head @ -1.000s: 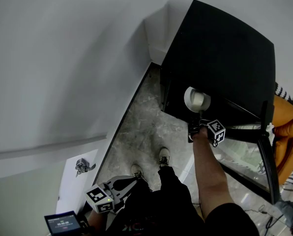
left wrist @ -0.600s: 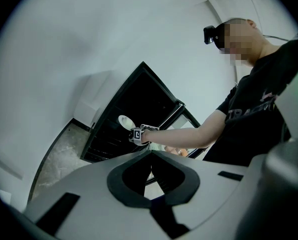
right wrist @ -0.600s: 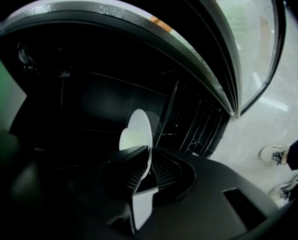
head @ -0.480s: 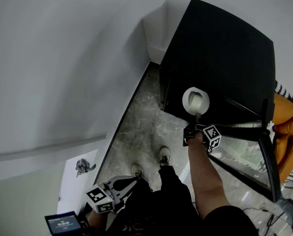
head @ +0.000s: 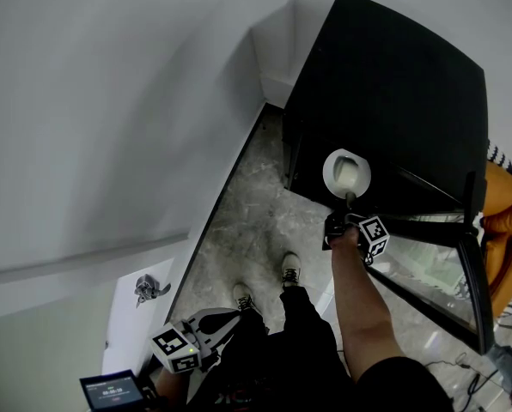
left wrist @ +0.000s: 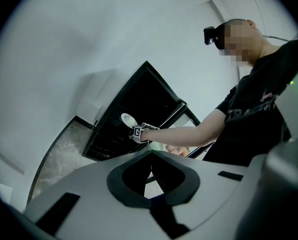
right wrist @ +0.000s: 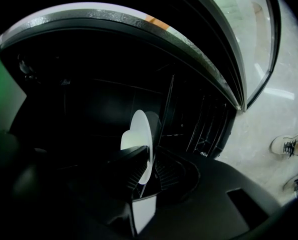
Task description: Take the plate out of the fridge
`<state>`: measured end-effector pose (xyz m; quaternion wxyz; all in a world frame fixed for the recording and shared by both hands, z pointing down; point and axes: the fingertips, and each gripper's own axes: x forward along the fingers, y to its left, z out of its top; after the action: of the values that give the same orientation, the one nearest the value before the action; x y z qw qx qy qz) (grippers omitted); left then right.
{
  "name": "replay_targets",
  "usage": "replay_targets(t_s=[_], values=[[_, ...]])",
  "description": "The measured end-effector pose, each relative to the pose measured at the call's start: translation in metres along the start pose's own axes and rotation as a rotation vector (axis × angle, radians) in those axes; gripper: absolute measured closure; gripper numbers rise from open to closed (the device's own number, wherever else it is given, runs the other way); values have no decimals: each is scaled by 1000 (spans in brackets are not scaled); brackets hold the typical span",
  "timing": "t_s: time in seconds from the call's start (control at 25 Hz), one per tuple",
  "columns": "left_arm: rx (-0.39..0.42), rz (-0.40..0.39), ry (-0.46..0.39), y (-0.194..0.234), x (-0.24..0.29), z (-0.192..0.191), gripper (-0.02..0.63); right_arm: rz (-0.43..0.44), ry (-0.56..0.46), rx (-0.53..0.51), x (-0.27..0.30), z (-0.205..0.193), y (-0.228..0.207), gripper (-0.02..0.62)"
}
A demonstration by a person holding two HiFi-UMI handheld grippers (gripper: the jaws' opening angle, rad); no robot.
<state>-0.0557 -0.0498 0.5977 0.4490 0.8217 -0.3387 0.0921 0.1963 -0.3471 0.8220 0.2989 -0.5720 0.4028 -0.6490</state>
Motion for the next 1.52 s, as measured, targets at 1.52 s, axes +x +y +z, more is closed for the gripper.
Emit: replay_targets(t_s=[1.52], values=[[-15,-12,15,-4,5,-10,601,74,21,44,-5,-8,-4,572]])
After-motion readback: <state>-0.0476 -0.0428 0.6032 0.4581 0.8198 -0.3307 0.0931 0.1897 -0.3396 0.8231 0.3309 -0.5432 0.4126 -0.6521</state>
